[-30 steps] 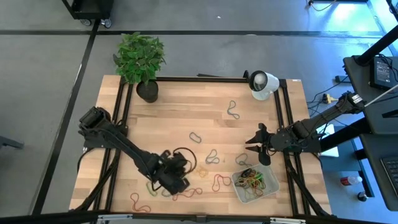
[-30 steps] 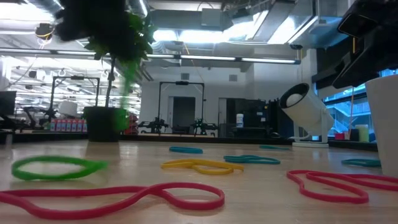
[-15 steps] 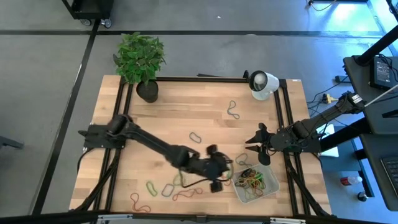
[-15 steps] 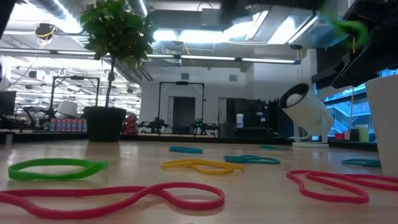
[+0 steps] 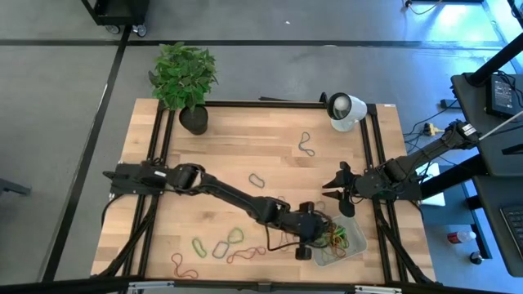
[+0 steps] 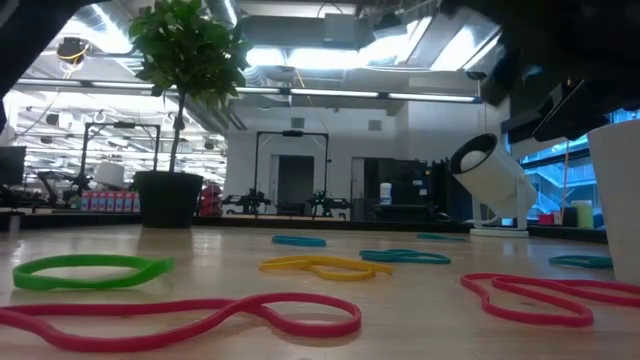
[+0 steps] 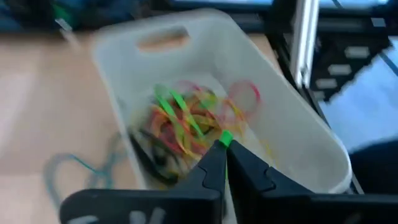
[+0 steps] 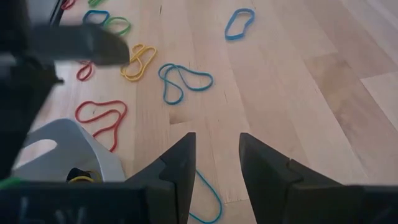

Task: Pick and place rubber bands into bin
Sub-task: Put the green rubber band into the white bin, then put the blue rubber band into the white bin

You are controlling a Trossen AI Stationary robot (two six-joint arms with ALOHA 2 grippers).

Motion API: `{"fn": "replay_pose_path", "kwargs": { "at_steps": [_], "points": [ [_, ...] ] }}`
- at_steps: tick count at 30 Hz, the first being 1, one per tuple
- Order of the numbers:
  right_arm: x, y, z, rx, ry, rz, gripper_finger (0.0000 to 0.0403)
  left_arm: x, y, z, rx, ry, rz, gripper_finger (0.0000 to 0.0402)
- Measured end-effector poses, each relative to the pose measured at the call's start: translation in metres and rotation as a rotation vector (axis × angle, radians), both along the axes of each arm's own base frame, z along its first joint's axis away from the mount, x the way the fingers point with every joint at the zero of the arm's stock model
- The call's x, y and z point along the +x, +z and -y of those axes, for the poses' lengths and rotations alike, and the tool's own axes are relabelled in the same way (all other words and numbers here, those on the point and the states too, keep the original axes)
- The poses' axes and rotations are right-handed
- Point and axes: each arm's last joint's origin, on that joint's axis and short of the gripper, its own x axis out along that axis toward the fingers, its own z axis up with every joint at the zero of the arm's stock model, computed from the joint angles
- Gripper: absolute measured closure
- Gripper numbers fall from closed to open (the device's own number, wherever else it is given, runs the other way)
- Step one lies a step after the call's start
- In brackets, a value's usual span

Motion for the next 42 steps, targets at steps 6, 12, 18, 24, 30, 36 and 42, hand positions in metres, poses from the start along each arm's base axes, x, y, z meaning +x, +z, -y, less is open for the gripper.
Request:
{"fn": "replay_pose_path", "kwargs": {
  "at_steps": [6,12,18,24,30,36,42],
  "points": [
    [0.0,0.0,0.0,-0.001,0.0,0.0,0.0277,0.0,-0.008,-0.002,-0.064,-0.022,-0.061,0.0336],
    [0.0,0.0,0.0,0.0,0.0,0.0,0.0277,-0.001,0.002,-0.013,-0.055,0.004,-0.069,0.0274],
    [0.0,0.0,0.0,0.002,-0.001,0.002,0.0277,-0.011,0.016,-0.032,-0.01,0.027,-0.175,0.0244],
    [0.001,0.001,0.0,0.01,-0.001,0.016,0.0277,-0.035,0.038,-0.052,0.152,0.126,-0.307,0.0259],
    [0.002,0.004,-0.001,0.021,0.001,0.041,0.0277,-0.074,0.001,-0.065,0.256,0.216,-0.49,0.032],
    [0.002,0.004,-0.001,-0.005,0.018,0.042,0.0277,-0.137,-0.023,-0.08,0.13,0.324,-0.433,0.0377],
    [0.003,0.004,-0.001,-0.071,0.064,0.048,0.0277,-0.214,-0.028,-0.092,0.03,0.357,-0.267,0.0399]
  ]
}}
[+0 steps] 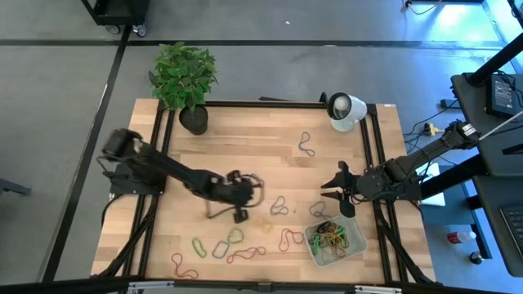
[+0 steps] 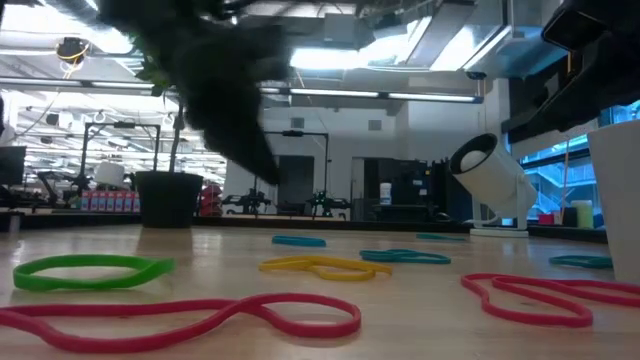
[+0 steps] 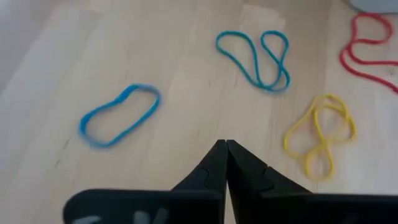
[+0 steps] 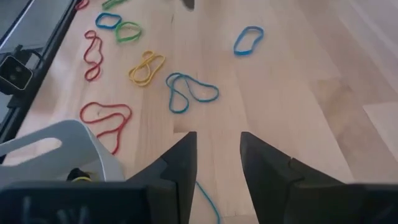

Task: Pick and place rubber bands into bin
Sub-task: Put the blue rubber band into the white bin

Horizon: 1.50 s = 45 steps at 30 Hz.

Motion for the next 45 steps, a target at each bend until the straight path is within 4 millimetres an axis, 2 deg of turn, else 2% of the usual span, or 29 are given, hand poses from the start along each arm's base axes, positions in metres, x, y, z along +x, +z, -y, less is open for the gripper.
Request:
{"fn": "replay_pose_path", "kwargs": {
  "at_steps": [5,8,12,15,20,24,27,31,39,45],
  "points": [
    [0.004,0.004,0.004,0.042,-0.087,0.051,0.0277,-0.057,-0.002,-0.012,0.032,0.011,0.128,0.04],
    [0.009,0.0,0.008,0.042,-0.139,0.027,0.0275,-0.085,-0.006,-0.021,0.069,0.011,0.167,0.04],
    [0.023,-0.012,0.014,0.048,-0.239,-0.065,0.0269,-0.11,-0.009,-0.03,0.11,0.009,0.201,0.0398],
    [0.038,-0.011,0.016,0.066,-0.282,-0.138,0.0258,-0.121,-0.008,-0.034,0.153,-0.006,0.228,0.04],
    [0.065,-0.002,0.018,0.037,-0.32,-0.31,0.0227,-0.129,0.002,-0.039,0.228,0.025,0.271,0.0395],
    [0.086,0.004,0.017,0.056,-0.354,-0.472,0.0201,-0.132,0.004,-0.042,0.297,0.051,0.266,0.0376],
    [0.1,0.002,0.012,0.103,-0.358,-0.587,0.0182,-0.132,0.002,-0.049,0.328,0.079,0.234,0.0354],
    [0.114,-0.011,0.006,0.184,-0.388,-0.728,0.0166,-0.131,0.001,-0.059,0.348,0.111,0.202,0.0328],
    [0.122,-0.041,0.0,0.375,-0.56,-0.931,0.0176,-0.129,0.001,-0.088,0.376,0.216,0.166,0.0318],
    [0.121,-0.044,-0.003,0.526,-0.664,-1.011,0.0197,-0.132,-0.002,-0.111,0.377,0.216,0.085,0.0328]
  ]
}}
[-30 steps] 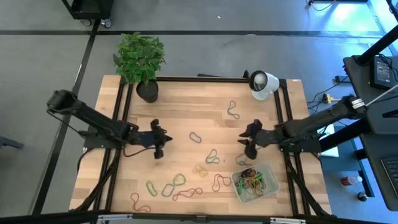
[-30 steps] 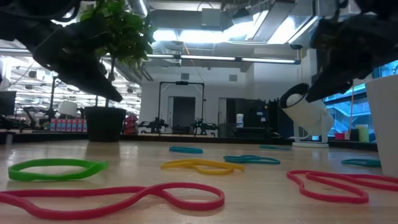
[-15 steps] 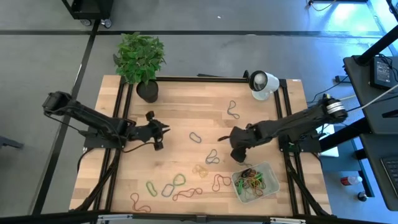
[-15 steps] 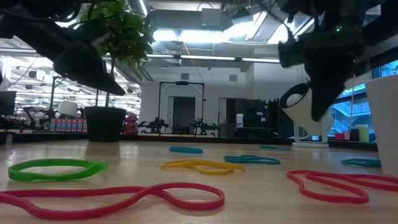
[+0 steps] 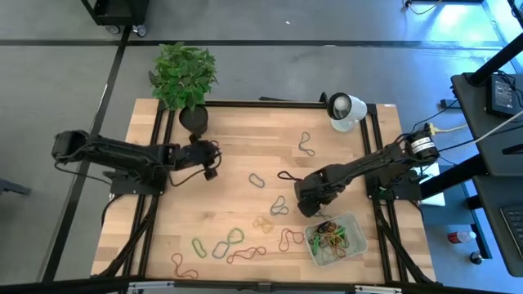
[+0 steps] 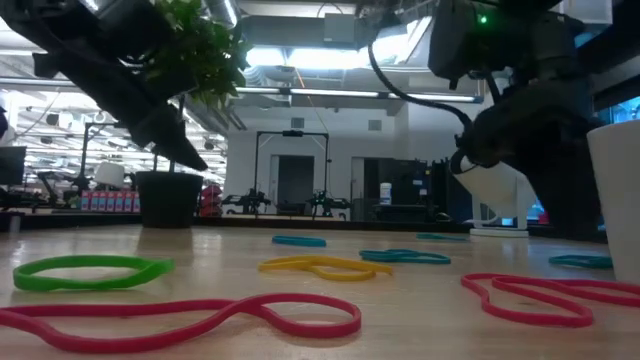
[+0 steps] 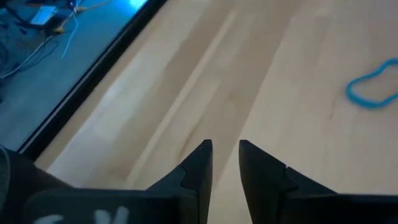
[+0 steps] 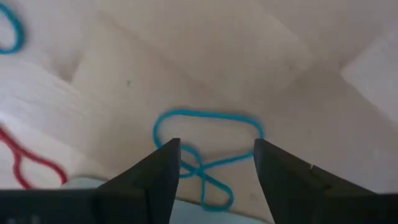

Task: Pick and place rubber bands into bin
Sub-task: Put the blue rubber band into the white bin

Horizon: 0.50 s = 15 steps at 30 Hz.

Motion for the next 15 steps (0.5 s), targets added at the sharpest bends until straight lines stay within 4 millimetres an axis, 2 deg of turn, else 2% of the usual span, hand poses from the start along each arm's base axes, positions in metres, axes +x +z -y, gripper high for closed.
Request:
{"fn": "replay_pose_path", "kwargs": {
  "at_steps": [8,15],
  "points": [
    [-0.012,-0.002,0.001,-0.059,-0.093,-0.144,0.022,-0.007,-0.004,-0.016,0.015,0.041,-0.088,0.0336],
    [-0.003,-0.011,0.0,-0.054,-0.094,-0.101,0.0233,-0.011,-0.008,-0.021,-0.012,0.058,-0.136,0.0336]
  ]
}}
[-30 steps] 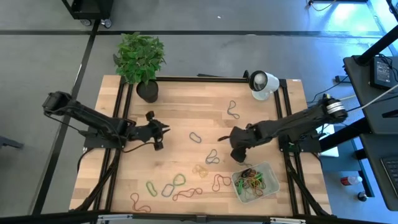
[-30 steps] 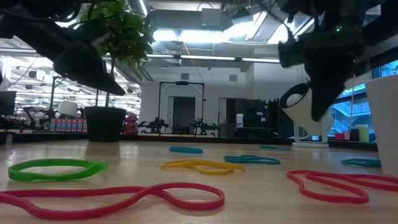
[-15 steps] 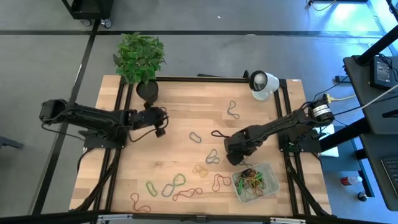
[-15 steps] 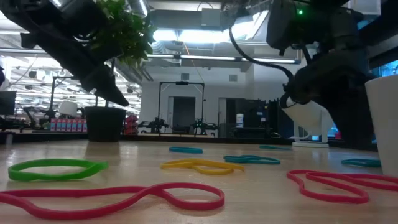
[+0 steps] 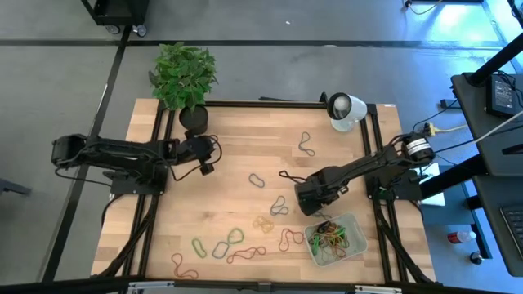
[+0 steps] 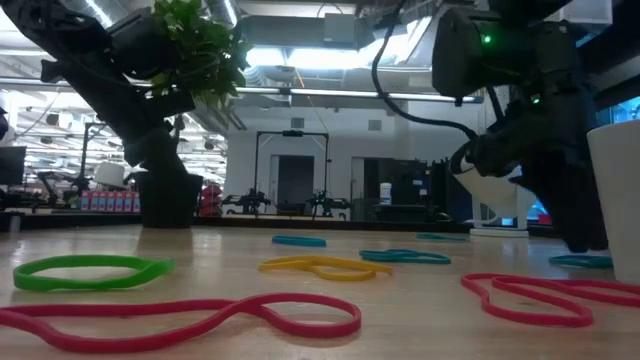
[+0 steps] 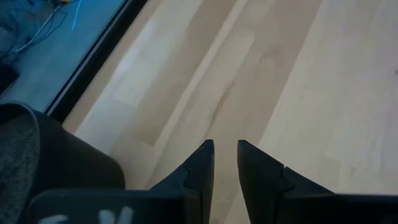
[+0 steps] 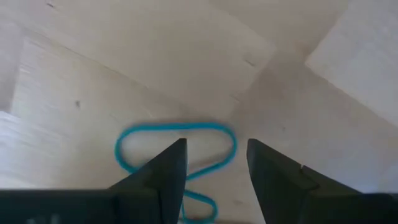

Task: Pick and place rubber bands into bin
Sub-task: Put the blue rubber band into the white bin

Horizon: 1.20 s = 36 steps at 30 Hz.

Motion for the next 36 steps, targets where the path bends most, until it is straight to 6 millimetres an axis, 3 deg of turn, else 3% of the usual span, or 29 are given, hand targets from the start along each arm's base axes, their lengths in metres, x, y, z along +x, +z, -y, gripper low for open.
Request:
{"fn": "replay_pose_path", "kwargs": {
  "at_steps": [7,10,15,19,30,36],
  "points": [
    [0.002,-0.016,0.0,-0.025,0.051,-0.07,0.0241,-0.001,0.0,-0.003,-0.012,0.0,0.001,0.0343],
    [0.004,-0.02,-0.001,-0.019,0.083,-0.069,0.028,-0.001,0.0,-0.003,-0.012,0.0,0.002,0.0343],
    [0.004,-0.018,0.0,-0.02,0.104,-0.054,0.0387,0.0,0.0,-0.003,-0.01,-0.008,0.0,0.0343],
    [0.009,-0.005,-0.001,-0.072,0.105,-0.036,0.0397,0.0,0.0,-0.003,-0.009,-0.008,0.0,0.0343],
    [0.042,0.097,-0.004,-0.235,0.13,0.051,0.0401,0.0,0.0,-0.003,-0.004,-0.014,-0.004,0.0343],
    [0.045,0.153,-0.025,-0.234,0.171,0.146,0.0402,0.0,0.0,-0.003,-0.001,-0.012,-0.005,0.0343]
  ]
}}
